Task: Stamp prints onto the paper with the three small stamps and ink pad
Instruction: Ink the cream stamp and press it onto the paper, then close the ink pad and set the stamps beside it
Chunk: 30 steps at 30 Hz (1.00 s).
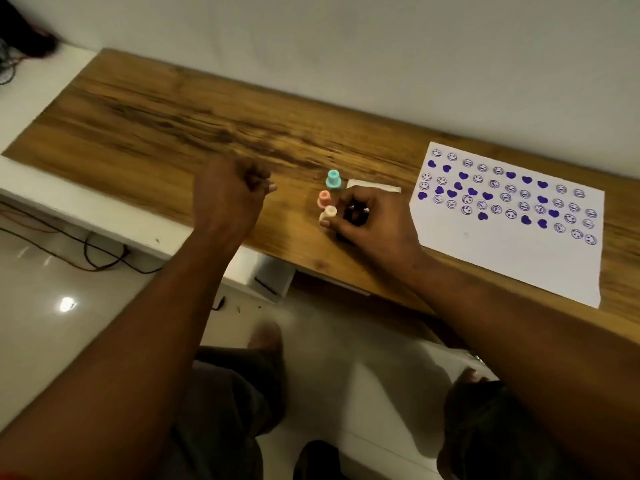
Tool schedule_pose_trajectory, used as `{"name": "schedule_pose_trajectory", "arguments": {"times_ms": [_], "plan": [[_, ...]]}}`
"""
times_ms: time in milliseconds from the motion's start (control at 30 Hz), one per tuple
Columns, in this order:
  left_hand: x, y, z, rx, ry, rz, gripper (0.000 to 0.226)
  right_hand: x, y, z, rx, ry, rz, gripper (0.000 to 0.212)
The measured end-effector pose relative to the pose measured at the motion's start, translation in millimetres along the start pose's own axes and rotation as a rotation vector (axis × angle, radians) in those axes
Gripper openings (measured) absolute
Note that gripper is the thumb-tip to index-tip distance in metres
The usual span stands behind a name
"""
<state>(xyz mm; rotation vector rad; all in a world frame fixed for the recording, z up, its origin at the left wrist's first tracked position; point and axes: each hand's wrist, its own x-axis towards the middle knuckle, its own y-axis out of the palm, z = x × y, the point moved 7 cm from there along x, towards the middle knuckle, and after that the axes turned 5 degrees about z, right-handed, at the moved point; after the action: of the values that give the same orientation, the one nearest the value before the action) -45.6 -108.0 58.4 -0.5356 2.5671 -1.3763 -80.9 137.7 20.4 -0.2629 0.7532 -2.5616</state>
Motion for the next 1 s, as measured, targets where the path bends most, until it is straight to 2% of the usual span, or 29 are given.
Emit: {"name": "schedule_pose_trajectory", "arguments": {"times_ms": [267, 467, 600, 667, 767, 833, 1000], "plan": [[-1, -3, 10, 0.018, 0.004, 0.024, 0.012, 4, 30, 11, -0.301, -0.112, 0.007, 0.027], [1, 1, 13, 0.027, -0.007, 0.026, 0.009, 6, 34, 9, -0.321, -0.102, 0.012, 0.03], [-1, 1, 6, 0.023, 0.011, 0.022, 0.011, 1, 29, 12, -0.34, -0.102, 0.033, 0.042], [-5, -2, -4, 0.038, 0.029, 0.021, 0.011, 0, 14, 16, -0.332, -0.109, -0.013, 0.044], [-23, -6, -38, 0.086, 0.132, 0.03, 0.013, 8, -28, 9, -0.332, -0.075, -0.132, 0.035], [-47, 4, -70, 0.105, 0.218, 0.132, 0.014, 17, -54, -9, -0.373, -0.012, -0.146, 0.035], [-124, 87, -116, 0.456, 0.32, 0.684, 0.037, 32, -76, -45, -0.513, 0.072, -0.029, 0.058]]}}
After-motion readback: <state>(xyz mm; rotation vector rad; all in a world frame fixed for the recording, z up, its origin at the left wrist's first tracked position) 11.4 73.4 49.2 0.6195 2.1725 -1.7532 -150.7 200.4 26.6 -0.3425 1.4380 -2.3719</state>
